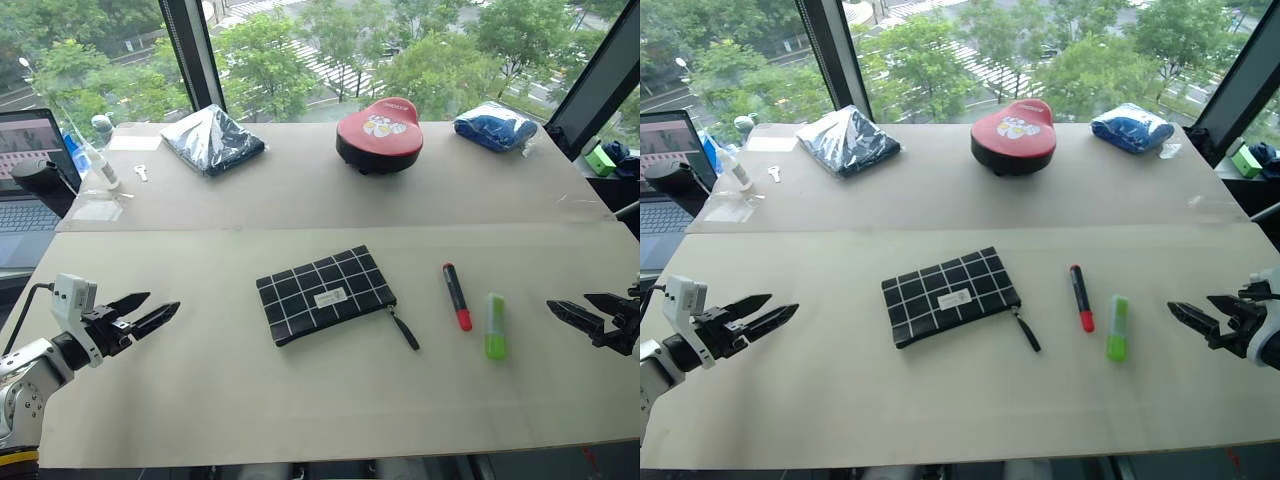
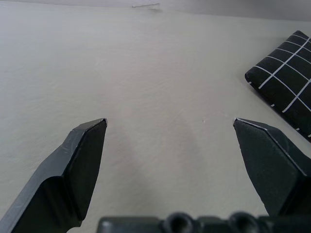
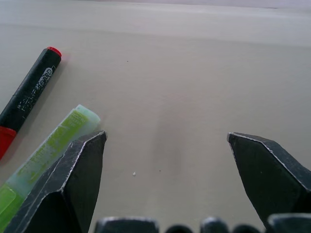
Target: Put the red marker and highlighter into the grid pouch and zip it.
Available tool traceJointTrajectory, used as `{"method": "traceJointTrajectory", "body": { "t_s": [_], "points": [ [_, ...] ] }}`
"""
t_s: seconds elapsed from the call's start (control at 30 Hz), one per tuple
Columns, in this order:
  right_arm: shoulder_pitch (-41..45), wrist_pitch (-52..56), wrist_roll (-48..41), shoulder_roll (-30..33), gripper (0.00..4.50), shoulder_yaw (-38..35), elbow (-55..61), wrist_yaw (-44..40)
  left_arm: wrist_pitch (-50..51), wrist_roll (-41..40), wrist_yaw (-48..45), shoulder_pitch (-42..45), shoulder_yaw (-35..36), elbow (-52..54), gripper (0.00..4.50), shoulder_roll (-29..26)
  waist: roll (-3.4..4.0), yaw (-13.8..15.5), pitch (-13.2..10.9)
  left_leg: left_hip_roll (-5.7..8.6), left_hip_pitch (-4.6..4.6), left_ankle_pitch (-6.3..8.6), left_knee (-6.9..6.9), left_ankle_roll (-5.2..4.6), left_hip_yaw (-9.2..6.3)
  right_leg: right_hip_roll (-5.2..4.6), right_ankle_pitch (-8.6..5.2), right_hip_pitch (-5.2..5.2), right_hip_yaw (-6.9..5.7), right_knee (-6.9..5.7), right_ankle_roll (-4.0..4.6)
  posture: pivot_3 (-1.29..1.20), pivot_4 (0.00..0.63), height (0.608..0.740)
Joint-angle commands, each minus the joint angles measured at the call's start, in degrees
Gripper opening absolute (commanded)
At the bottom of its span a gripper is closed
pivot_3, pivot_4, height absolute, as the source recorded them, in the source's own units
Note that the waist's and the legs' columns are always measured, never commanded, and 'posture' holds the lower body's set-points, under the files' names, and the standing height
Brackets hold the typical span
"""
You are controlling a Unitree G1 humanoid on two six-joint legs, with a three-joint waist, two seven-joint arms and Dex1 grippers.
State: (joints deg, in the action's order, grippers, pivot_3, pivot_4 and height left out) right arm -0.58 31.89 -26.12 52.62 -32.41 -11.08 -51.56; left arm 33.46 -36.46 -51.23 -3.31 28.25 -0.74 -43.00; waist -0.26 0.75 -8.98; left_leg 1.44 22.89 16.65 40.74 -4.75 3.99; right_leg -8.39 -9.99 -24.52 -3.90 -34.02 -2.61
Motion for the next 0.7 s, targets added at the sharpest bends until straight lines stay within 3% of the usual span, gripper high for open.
{"method": "traceJointTrajectory", "body": {
  "t_s": [0.03, 0.17, 0.3, 0.47, 0.63, 0.7],
  "points": [
    [1.1, 0.4, -0.9, 0.6, 4.41, -1.0, 2.0, 0.7, -1.8, -0.1, -1.1, 0.1, 0.2, 2.8, 4.50, -0.3, 0.00, 0.0, 0.0, 0.00, 0.00, 0.00, 0.00, 0.00, 0.00, 0.00, 0.00, 0.00, 0.00, 0.00, 0.00, 0.00, 0.150, 0.740],
    [2.6, 0.6, -1.0, -0.8, 4.41, -0.1, 2.2, 2.3, -6.3, 3.6, -5.7, 0.8, -5.0, 3.2, 4.50, -2.0, 0.00, 0.0, 0.0, 0.01, -0.01, 0.00, 0.00, 0.01, 0.01, -0.01, 0.00, 0.01, 0.00, 0.00, 0.00, 0.00, 0.150, 0.740],
    [6.1, 3.3, -3.9, -1.8, 3.45, 0.5, 5.2, 1.9, -25.8, 17.6, -10.6, 0.7, -13.9, -0.4, 4.50, -5.7, 0.03, 0.0, 0.0, 0.01, 0.01, 0.00, -0.01, 0.01, 0.03, 0.00, -0.01, -0.04, 0.00, 0.00, 0.06, 0.00, 0.150, 0.740],
    [9.2, 6.4, -6.4, -2.7, 1.76, 4.4, 11.9, 1.8, -38.4, 22.9, -15.1, 2.0, -19.0, 0.2, 4.50, -7.7, 0.04, -0.2, 0.0, -0.05, 0.28, 0.00, -0.04, 0.00, 0.11, -0.06, 0.00, -0.43, 0.05, -0.01, 0.22, 0.00, 0.150, 0.740],
    [14.4, 9.3, -8.8, -7.1, 0.08, 13.5, 20.8, 3.0, -50.6, 28.7, -16.0, 6.1, -24.9, -1.6, 4.50, -6.5, 0.04, -0.1, 0.0, -0.08, 0.40, -0.04, -0.04, 0.01, 0.11, -0.04, 0.06, -0.56, 0.00, -0.05, 0.23, 0.00, 0.150, 0.740],
    [16.4, 9.6, -7.9, -8.8, 0.03, 17.8, 22.7, 3.1, -53.3, 29.6, -15.8, 7.8, -26.8, -2.1, 4.50, -5.6, 0.04, -0.1, 0.0, -0.08, 0.40, -0.15, -0.03, -0.18, 0.11, -0.05, 0.08, -0.56, -0.01, -0.05, 0.24, 0.00, 0.150, 0.740]
  ]
}}
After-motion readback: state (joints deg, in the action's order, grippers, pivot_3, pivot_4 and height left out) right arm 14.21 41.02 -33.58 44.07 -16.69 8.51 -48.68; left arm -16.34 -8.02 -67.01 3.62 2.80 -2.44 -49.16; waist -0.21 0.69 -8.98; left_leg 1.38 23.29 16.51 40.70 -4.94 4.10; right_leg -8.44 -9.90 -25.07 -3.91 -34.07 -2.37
